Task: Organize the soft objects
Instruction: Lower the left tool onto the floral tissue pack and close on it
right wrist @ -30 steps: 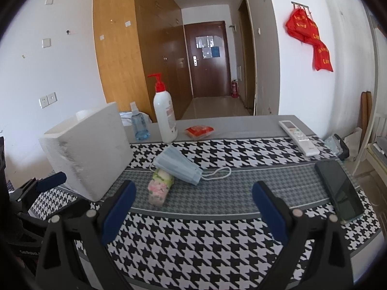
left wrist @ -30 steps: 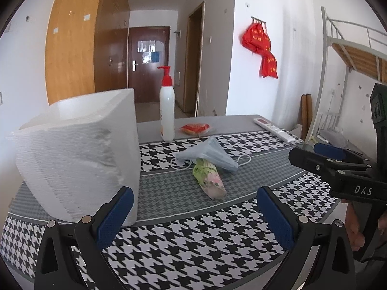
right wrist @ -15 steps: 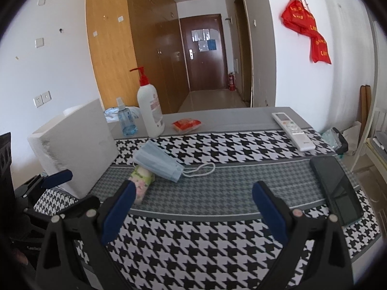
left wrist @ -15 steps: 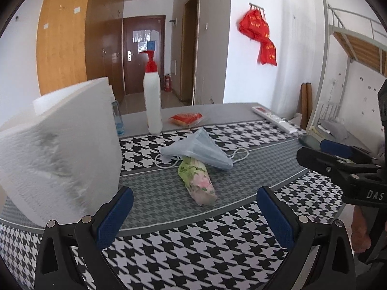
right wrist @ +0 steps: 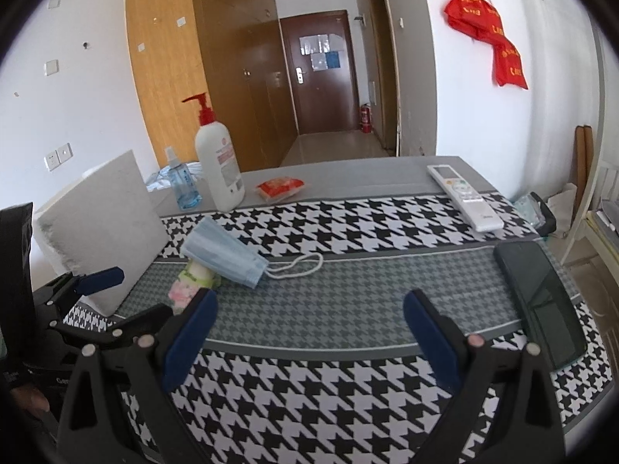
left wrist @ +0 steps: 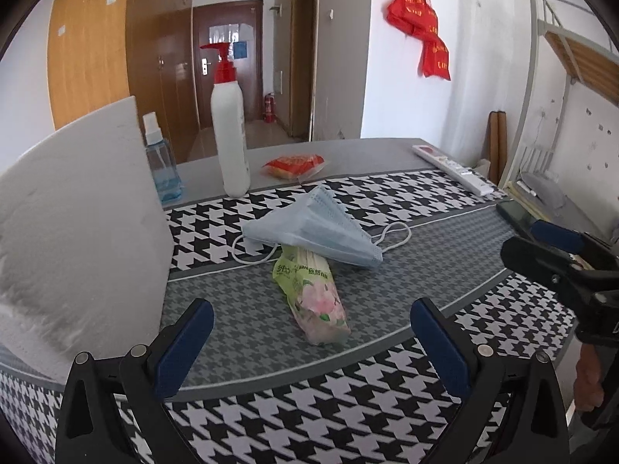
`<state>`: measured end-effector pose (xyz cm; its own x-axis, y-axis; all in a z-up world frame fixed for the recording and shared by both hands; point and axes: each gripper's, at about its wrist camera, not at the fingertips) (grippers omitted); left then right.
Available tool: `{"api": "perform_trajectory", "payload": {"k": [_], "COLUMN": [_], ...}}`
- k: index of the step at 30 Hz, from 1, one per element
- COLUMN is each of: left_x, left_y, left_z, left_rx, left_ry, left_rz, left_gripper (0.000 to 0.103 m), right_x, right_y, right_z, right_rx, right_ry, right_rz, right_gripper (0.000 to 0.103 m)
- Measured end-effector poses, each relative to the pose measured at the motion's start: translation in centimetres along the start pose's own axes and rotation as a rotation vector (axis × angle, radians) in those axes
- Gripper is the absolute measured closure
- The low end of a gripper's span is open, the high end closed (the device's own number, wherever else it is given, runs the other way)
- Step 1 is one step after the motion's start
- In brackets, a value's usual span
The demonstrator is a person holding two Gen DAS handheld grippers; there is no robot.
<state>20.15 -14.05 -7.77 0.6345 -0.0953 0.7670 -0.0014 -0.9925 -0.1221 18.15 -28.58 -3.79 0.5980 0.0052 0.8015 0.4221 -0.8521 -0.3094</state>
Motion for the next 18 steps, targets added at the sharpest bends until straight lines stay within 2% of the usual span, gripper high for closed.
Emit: {"api": "perform_trajectory", "payload": {"k": [9, 13, 16, 18], "left_x": [0.5, 0.7, 0.7, 0.6], "left_y": [0.4, 0.7, 0.8, 0.9], "left_z": [1.9, 2.6, 3.3, 3.6], "left_rx": [0.012, 0.003, 0.000, -0.008], "left_ry": [-0.041, -0.059, -0.089, -0.101], "left_rz": [-0.006, 0.010, 0.010, 0.013], "left_gripper": [0.003, 0.013, 0.025, 0.026], "right_x": [-0.3, -0.3, -0.3, -0.3], "right_y": [0.6, 0.6, 0.5, 0.3], "right_z": [0.3, 0.4, 0.4, 0.5], "right_rx": [0.001, -0.001, 0.002, 0.003], "right_ry": [-0.016, -0.025, -0.027, -0.030], "right_rz": [0.011, 0.007, 0.003, -0.003], "right_gripper": [0.004, 0.004, 0.004, 0.005]}}
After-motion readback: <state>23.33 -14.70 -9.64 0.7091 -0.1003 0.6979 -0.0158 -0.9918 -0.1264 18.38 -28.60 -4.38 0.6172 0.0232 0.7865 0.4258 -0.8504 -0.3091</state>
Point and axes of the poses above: each gripper's, at about its wrist camera, not at the fingertips, and z roughly the way its jaws point, y to its right, x to its top, and after that the axes turned 13 degrees about x, right-handed
